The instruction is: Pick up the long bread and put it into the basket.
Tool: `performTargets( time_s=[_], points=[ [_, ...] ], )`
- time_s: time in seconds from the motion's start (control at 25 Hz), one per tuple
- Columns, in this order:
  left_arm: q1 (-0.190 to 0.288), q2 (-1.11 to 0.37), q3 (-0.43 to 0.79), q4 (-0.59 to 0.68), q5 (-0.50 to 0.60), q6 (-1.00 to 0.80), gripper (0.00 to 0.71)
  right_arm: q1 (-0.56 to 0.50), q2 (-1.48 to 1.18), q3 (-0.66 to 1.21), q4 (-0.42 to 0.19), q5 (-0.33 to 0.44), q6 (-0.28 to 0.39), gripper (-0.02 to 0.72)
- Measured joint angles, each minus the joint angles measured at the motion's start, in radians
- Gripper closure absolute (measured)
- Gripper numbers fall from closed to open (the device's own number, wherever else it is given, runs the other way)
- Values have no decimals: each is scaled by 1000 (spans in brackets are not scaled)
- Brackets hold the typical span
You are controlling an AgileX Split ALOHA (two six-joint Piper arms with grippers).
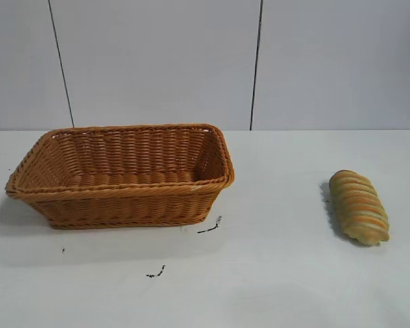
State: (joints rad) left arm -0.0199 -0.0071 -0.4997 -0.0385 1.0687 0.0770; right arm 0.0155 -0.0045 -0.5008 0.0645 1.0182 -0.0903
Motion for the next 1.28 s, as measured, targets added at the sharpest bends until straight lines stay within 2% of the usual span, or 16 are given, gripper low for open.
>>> performTargets(
  time_s=[0.6, 1.28],
  points=[
    [0, 0, 0, 0, 0, 0, 18, 0, 43, -21, 0, 2, 0, 14],
    [0, 0, 0, 0, 0, 0, 18, 0, 1151, -443, 4, -14, 0, 14]
  ],
)
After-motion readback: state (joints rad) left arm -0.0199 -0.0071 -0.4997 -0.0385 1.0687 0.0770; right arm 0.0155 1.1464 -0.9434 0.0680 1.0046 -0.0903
